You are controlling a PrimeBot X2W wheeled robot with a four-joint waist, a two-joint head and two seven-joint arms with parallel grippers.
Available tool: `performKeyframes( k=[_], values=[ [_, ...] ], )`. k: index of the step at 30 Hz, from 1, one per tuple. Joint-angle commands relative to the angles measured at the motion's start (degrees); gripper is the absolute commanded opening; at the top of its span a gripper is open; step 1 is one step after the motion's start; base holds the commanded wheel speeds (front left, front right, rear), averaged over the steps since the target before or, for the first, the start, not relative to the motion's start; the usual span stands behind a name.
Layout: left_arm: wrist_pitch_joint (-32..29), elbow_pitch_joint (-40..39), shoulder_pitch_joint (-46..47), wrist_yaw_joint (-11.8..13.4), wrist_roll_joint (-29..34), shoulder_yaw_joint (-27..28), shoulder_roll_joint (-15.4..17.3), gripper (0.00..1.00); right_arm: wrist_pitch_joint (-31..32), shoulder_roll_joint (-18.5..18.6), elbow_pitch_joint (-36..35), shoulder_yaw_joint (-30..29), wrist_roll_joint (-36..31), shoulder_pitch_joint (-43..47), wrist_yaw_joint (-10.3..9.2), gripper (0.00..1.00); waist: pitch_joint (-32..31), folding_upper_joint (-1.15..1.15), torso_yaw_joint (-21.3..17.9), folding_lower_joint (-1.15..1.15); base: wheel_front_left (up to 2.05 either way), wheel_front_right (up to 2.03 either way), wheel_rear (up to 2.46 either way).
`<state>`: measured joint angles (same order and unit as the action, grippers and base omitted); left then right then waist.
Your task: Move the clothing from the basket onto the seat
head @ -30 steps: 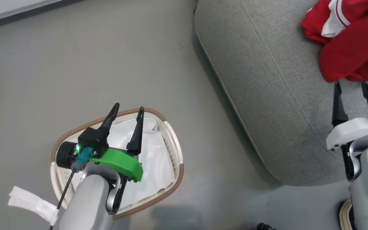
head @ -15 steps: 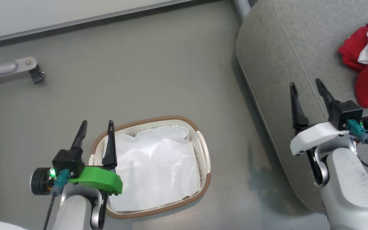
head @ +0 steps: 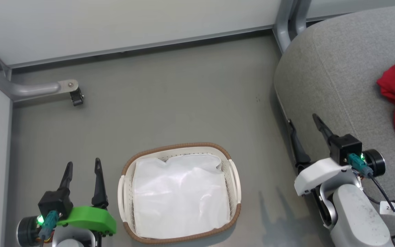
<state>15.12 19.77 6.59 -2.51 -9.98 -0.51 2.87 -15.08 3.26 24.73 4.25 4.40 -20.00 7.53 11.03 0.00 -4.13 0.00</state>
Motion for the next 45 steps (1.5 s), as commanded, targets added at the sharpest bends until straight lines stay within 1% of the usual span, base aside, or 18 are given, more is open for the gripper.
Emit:
performKeyframes(
  k=[1, 7, 10, 16, 17, 22, 34, 45],
  values=[
    [0.04, -0.10, -1.48, -0.34, -0.52, 0.38, 0.15, 1.00, -0.11, 0.12, 0.07, -0.07, 0.36, 1.66, -0.08, 1.00, -2.79, 0.00, 1.15, 0.00, 0.00, 0.00, 0.00],
    [0.04, -0.08, -5.44, -1.46, -2.06, 1.28, 0.14, 1.00, -0.11, -0.08, -0.21, -0.50, 0.92, 5.90, -0.08, 1.00, -6.45, 0.00, 1.05, 0.00, 0.00, 0.00, 0.00],
    [0.04, -0.01, -7.28, -1.59, -2.52, 1.42, 0.13, 1.00, -0.11, -0.16, -0.21, -0.73, 0.64, 7.81, -0.08, 1.00, -7.89, 0.00, 0.96, 0.00, 0.00, 0.00, 0.00],
    [0.04, -0.26, -9.21, -2.15, -4.38, 1.12, 0.14, 1.00, -0.11, -0.19, -0.07, -0.47, 1.19, 10.09, -0.07, 1.00, -9.04, 0.00, 0.92, 0.00, 0.00, 0.00, 0.00],
    [0.00, -0.13, -8.46, -1.87, -4.30, 1.02, -0.01, 0.00, 0.00, -0.37, -0.11, -0.35, 0.95, 9.37, 0.00, 0.00, -8.91, 0.00, 0.93, 0.00, 0.00, 0.00, 0.00],
    [-0.58, 2.09, -8.27, -1.90, -5.18, 0.87, -0.35, 0.00, 0.55, -0.81, 1.91, -0.48, 1.94, 10.62, 0.00, 0.00, -8.99, 0.00, 0.98, 0.00, 0.00, 0.00, 0.00],
    [-3.98, 0.82, -6.90, -2.40, -17.54, 1.89, -0.28, 0.00, 3.98, -0.73, -0.19, -2.18, 15.72, 11.11, -0.01, 0.00, -9.17, 0.00, 1.28, 0.00, 0.00, 0.00, 0.00],
    [-6.55, -0.32, -5.86, -2.81, -27.31, 2.60, -0.21, 0.00, 6.54, -0.66, -1.95, -3.39, 26.62, 11.63, -0.01, 0.00, -9.33, 0.00, 1.55, 0.00, 0.00, 0.00, 0.00]
  ],
)
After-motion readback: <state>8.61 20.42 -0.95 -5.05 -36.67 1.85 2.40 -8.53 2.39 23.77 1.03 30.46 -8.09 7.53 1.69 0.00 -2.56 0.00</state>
